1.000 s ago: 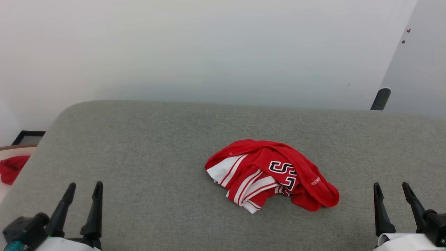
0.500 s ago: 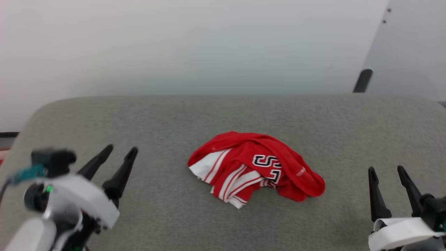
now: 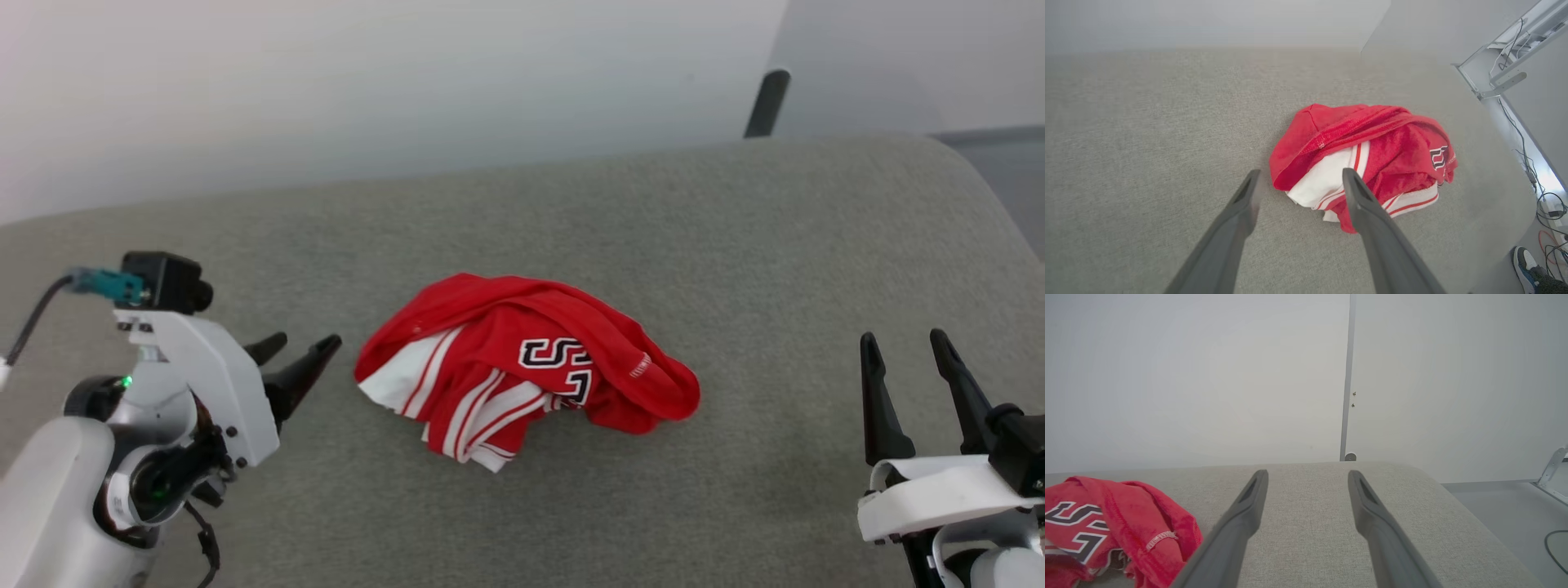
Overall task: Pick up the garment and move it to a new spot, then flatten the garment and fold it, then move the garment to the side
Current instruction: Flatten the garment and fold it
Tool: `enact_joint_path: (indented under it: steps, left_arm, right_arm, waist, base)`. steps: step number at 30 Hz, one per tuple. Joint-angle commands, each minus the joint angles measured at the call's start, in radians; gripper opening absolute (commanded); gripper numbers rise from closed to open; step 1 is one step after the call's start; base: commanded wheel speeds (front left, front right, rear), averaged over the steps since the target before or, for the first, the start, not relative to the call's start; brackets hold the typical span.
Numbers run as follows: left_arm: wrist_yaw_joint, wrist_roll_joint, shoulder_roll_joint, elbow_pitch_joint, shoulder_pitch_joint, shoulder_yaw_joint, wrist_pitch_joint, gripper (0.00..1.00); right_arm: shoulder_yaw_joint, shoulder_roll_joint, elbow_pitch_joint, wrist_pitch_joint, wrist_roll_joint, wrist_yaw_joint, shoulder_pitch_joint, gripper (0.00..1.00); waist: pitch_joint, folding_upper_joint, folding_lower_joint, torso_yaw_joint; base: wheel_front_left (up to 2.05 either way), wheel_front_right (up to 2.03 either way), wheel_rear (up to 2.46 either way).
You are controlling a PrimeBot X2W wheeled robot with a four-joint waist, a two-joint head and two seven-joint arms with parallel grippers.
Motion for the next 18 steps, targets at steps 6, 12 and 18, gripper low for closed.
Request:
enact_joint_path:
  steps: [6,12,18]
  left_arm:
    - [0.023,0.004,0.011,0.063,-0.036,-0.039,0.081,1.00]
    - [0.018,0.025,0.017,0.136,-0.073,-0.069,0.118,1.00]
    - [0.015,0.038,0.012,0.206,-0.102,-0.095,0.145,1.00]
  right_arm:
    - [0.000,0.007,0.016,-0.021,0.012,0.000,-0.031,1.00]
    - [-0.001,0.011,0.028,-0.035,0.015,0.000,-0.045,1.00]
    - [-0.003,0.015,0.040,-0.046,0.018,0.000,-0.053,1.00]
  waist:
    - [0.072,0.0000,0.0000,-0.074]
    - [0.093,0.0000,0.0000,-0.097]
    - [0.107,0.0000,0.0000,-0.113]
  base:
    - [0.00,0.00,0.00]
    - [0.00,0.00,0.00]
    - [0.00,0.00,0.00]
